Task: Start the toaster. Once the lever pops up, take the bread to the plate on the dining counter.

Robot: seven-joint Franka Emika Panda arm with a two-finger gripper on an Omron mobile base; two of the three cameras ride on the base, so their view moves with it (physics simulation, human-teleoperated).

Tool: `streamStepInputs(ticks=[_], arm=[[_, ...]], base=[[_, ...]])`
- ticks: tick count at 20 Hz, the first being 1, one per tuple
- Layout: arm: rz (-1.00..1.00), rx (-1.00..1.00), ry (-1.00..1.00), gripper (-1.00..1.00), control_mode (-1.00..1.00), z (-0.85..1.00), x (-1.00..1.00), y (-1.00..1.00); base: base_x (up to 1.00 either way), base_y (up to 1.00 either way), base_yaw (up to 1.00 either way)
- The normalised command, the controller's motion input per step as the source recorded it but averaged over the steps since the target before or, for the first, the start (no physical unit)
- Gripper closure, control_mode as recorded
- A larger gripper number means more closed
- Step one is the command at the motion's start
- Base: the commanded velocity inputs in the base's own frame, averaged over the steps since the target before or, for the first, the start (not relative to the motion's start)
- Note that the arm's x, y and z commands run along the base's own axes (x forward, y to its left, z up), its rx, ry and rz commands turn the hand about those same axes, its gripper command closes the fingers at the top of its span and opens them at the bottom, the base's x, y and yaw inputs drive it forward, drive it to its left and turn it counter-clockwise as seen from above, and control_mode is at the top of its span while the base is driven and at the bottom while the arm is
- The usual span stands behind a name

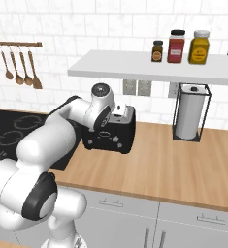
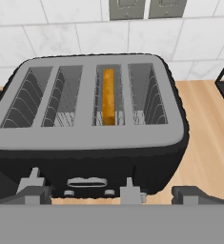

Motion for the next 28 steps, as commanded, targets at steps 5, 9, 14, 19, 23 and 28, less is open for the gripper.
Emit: streamStepInputs(ticks=[5, 9, 14, 19, 23, 28], arm=[[0.00, 0.00, 0.00, -1.00, -1.00, 0.00, 0.00, 0.00], [0.00, 0.00, 0.00, -1.00, -1.00, 0.00, 0.00, 0.00], [0.00, 0.00, 0.00, -1.00, -1.00, 0.00, 0.00, 0.00], [0.00, 0.00, 0.00, -1.00, -1.00, 0.00, 0.00, 0.00], [0.00, 0.00, 0.00, -1.00, -1.00, 0.00, 0.00, 0.00], [0.00, 0.00, 0.00, -1.00, -1.00, 0.00, 0.00, 0.00]], base=[[0.00, 0.00, 0.00], [0.00, 0.00, 0.00], [0.00, 0.00, 0.00], [0.00, 0.00, 0.00], [0.00, 0.00, 0.00], [0.00, 0.00, 0.00]])
